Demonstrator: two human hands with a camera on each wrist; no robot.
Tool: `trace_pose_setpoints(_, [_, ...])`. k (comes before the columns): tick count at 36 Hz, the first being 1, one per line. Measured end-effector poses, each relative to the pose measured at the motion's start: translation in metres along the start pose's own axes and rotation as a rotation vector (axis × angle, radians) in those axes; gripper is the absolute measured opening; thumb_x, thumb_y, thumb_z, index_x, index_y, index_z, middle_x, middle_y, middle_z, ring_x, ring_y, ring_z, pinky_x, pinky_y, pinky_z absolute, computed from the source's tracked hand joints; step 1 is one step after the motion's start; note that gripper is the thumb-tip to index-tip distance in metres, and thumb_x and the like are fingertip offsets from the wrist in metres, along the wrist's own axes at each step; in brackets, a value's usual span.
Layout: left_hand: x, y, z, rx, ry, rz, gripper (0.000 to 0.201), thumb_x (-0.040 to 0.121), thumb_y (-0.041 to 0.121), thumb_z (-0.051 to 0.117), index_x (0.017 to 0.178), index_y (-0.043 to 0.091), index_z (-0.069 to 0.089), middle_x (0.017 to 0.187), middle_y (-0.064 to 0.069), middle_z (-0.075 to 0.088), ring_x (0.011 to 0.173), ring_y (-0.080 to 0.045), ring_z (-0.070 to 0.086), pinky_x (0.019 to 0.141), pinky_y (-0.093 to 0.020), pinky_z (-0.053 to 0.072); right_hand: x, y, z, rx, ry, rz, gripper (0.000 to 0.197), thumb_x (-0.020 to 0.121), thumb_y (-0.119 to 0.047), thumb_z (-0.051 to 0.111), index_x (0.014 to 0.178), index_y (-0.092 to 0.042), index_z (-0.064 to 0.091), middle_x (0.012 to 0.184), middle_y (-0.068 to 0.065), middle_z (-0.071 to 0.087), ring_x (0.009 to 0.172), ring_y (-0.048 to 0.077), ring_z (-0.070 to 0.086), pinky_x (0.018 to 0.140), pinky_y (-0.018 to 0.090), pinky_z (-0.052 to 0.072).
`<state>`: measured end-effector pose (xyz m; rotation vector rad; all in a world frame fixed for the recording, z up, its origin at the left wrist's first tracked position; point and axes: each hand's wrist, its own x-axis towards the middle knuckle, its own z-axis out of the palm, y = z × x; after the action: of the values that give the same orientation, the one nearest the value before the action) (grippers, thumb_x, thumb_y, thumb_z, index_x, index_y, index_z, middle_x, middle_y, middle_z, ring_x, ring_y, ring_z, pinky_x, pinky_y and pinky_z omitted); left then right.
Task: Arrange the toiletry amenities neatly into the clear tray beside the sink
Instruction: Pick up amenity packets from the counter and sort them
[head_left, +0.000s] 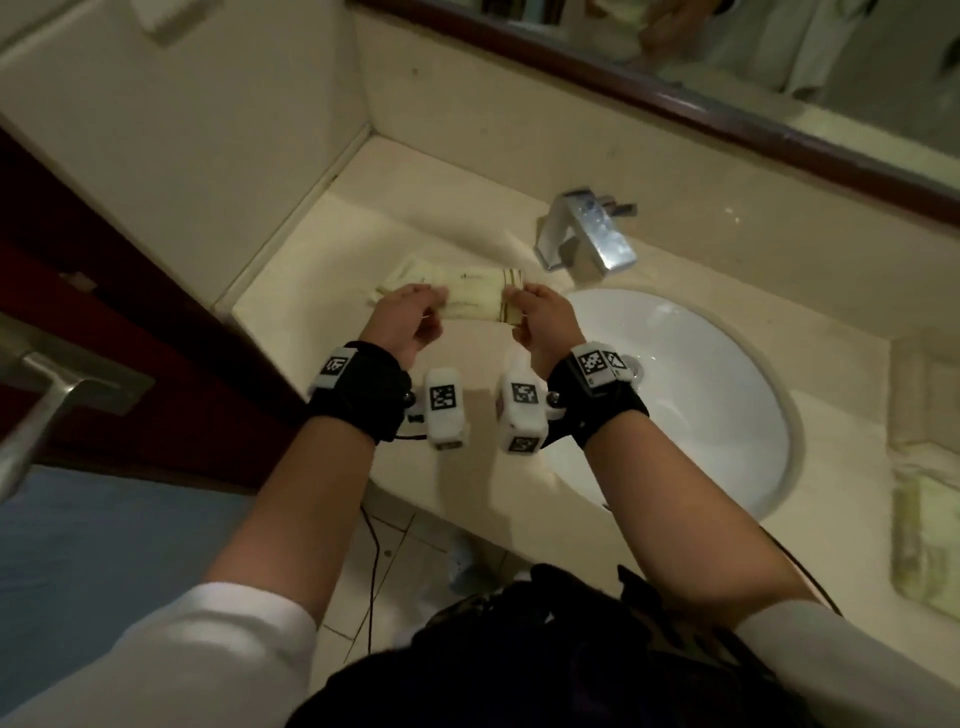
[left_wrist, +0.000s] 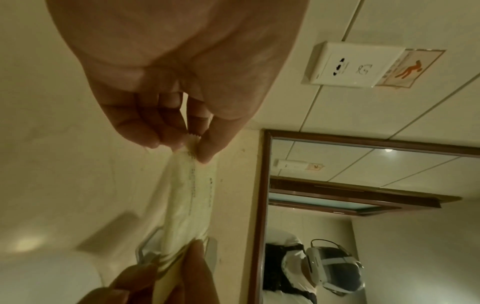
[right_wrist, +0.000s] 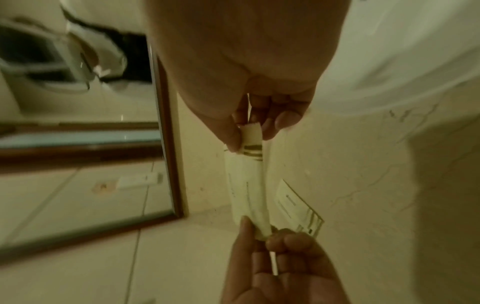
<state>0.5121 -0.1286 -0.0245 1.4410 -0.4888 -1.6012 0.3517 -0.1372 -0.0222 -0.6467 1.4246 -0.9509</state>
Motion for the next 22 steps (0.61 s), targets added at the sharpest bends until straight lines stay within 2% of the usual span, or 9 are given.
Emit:
trace_pose_setpoints(2, [-0.005,-0.003,0.016,-0.010,-0.031,-0.024,0.018,0.089,0.006,0.060,0.074,0.014,0.054,0.066,0.000,0.050,0.053,-0.008,0.046,0.047,-0.018,0.044,-0.006,-0.005,-0.016,0.091,0.028,0.027,0.016,0.093,-0.010,0.057,0.077,-0.013,0.053,0.067,0.000,0.047,0.056,0.011,0.040,0.047,0.018,0.033])
trace_pose_setpoints(3, [-0.008,-0.005,0.024,-0.016,-0.038,-0.037,0.017,0.089,0.006,0.060,0.075,0.013,0.054,0.067,0.000,0.051,0.053,-0.008,0.046,0.047,-0.018,0.044,-0.008,-0.006,-0.023,0.146,0.041,0.048,0.018,0.092,-0.010,0.057,0.075,-0.012,0.053,0.065,0.001,0.046,0.054,0.012,0.038,0.049,0.020,0.032])
trace_pose_setpoints(5, [-0.015,-0.008,0.041,-0.028,-0.052,-0.056,0.015,0.089,0.005,0.060,0.075,0.011,0.056,0.067,-0.001,0.051,0.054,-0.009,0.046,0.048,-0.018,0.044,-0.013,-0.008,-0.040,0.237,0.073,0.092,0.019,0.091,-0.010,0.058,0.073,-0.012,0.054,0.064,0.002,0.047,0.053,0.012,0.039,0.050,0.021,0.033])
trace_pose_setpoints(8, [-0.023,-0.014,0.065,-0.024,-0.069,-0.091,0.015,0.088,0.005,0.061,0.074,0.010,0.059,0.065,-0.001,0.051,0.055,-0.010,0.046,0.050,-0.018,0.045,-0.023,-0.009,-0.065,0.326,0.122,0.121,0.017,0.091,-0.011,0.060,0.074,-0.010,0.057,0.062,0.002,0.048,0.050,0.011,0.040,0.045,0.019,0.036])
trace_pose_setpoints(13, [-0.034,-0.025,0.103,-0.008,-0.118,-0.182,0.016,0.088,0.006,0.063,0.073,0.009,0.059,0.043,0.005,0.051,0.050,-0.008,0.045,0.048,-0.017,0.046,-0.033,-0.004,-0.105,0.442,0.192,0.161,0.018,0.091,-0.014,0.059,0.076,-0.007,0.051,0.061,0.004,0.042,0.029,0.007,0.037,0.037,0.017,0.033])
trace_pose_setpoints(20, [-0.050,-0.052,0.149,-0.002,-0.175,-0.287,0.018,0.086,0.005,0.065,0.070,0.008,0.056,0.039,0.004,0.050,0.053,-0.009,0.044,0.046,-0.018,0.045,-0.057,0.004,-0.160,0.562,0.261,0.158,0.013,0.090,-0.013,0.060,0.082,-0.005,0.054,0.062,0.006,0.048,0.031,0.008,0.038,0.033,0.016,0.035])
trace_pose_setpoints(22, [-0.054,-0.061,0.161,-0.004,-0.183,-0.309,0.020,0.086,0.003,0.064,0.069,0.007,0.055,0.040,0.002,0.050,0.052,-0.009,0.044,0.045,-0.017,0.045,-0.063,0.008,-0.176,0.582,0.271,0.156,0.014,0.091,-0.013,0.059,0.081,-0.006,0.053,0.056,0.005,0.050,0.029,0.009,0.040,0.033,0.015,0.035])
